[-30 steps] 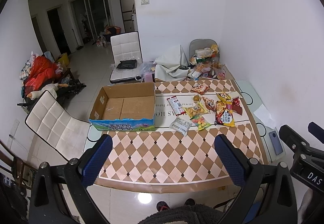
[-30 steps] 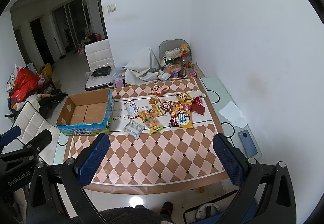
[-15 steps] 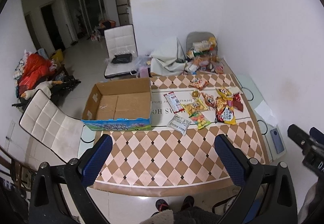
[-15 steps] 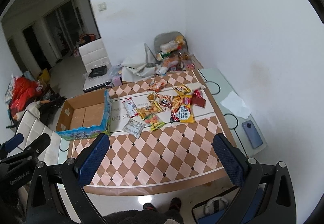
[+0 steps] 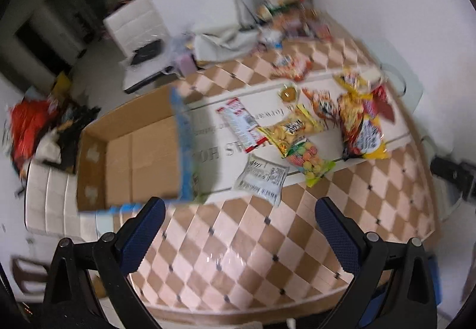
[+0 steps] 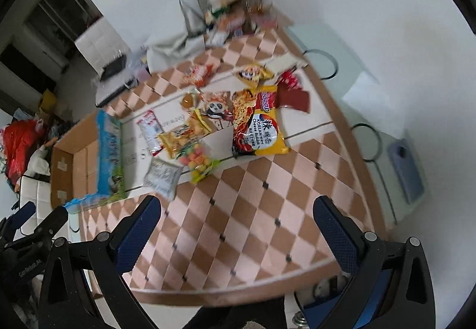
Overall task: Organize snacks
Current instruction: 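Reach both grippers to the snack pile, left to yellow egg-cake bag, right to Sedaap noodles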
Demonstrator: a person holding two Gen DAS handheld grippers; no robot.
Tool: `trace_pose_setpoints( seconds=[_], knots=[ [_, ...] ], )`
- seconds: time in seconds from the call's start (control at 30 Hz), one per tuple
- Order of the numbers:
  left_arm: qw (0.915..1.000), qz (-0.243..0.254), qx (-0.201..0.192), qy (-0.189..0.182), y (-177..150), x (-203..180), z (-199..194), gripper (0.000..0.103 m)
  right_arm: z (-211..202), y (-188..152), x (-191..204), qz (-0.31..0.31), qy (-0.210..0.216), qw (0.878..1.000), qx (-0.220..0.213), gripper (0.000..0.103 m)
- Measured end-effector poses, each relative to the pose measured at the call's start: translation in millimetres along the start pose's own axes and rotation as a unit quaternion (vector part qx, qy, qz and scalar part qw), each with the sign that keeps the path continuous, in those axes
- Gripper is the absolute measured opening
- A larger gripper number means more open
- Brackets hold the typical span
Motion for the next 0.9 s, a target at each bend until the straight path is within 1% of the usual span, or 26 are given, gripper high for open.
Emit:
trace_pose_setpoints(
  seconds=[0.07, 0.1, 0.2, 0.27, 0.37, 0.43, 0.5, 0.57, 0.63, 0.77, 0.9],
  knots=[
    [0.9993, 0.023, 0.031, 0.001, 19.3, -3.8, 37.5, 0.103, 41.2, 23.9, 3.9, -0.006, 0.012, 1.0, 0.028, 0.103],
    [0.9983, 0.035, 0.046, -0.003, 29.3, -6.7, 57.4, 0.102, 66.6, 38.4, 6.0, -0.011, 0.013, 0.999, 0.043, 0.103],
    [0.9931, 0.069, 0.092, -0.021, 55.5, -15.2, 117.0, 0.099, 126.4, 65.6, 11.8, -0.021, 0.013, 0.997, 0.079, 0.103],
    [0.988, 0.091, 0.12, -0.033, 66.8, -21.7, 149.0, 0.098, 161.6, 77.7, 15.0, -0.019, 0.02, 0.994, 0.106, 0.103],
    [0.9766, 0.14, 0.159, -0.04, 82.4, -32.7, 195.8, 0.098, 208.4, 87.5, 17.7, -0.007, 0.041, 0.987, 0.154, 0.103],
    [0.9687, 0.168, 0.178, -0.04, 88.1, -38.6, 216.4, 0.098, 224.7, 90.0, 20.0, -0.004, 0.047, 0.985, 0.169, 0.103],
    [0.959, 0.198, 0.2, -0.036, 92.0, -43.4, 235.7, 0.098, 242.2, 95.4, 24.4, -0.009, 0.048, 0.983, 0.179, 0.103],
    [0.9515, 0.215, 0.217, -0.035, 96.2, -48.0, 250.6, 0.098, 250.4, 95.2, 29.0, -0.015, 0.048, 0.981, 0.187, 0.103],
    [0.9457, 0.227, 0.231, -0.032, 99.2, -49.7, 260.8, 0.098, 259.8, 97.2, 33.3, -0.017, 0.048, 0.98, 0.194, 0.103],
    [0.9419, 0.233, 0.24, -0.027, 105.7, -50.2, 273.1, 0.097, 270.3, 104.0, 37.2, -0.026, 0.037, 0.98, 0.195, 0.103],
    [0.9399, 0.234, 0.246, -0.034, 107.3, -53.2, 283.1, 0.097, 281.4, 106.5, 43.0, -0.035, 0.021, 0.978, 0.204, 0.103]
  ],
)
Point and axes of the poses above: each gripper's, at about its wrist camera, not at the fingertips, and z roughly the way its jaws point, x to its left, y to its top, the point moved 7 cm from there along z, roughly the way its jaws point, and after that the axes turned 15 degrees about -y, right-handed, at the moved point
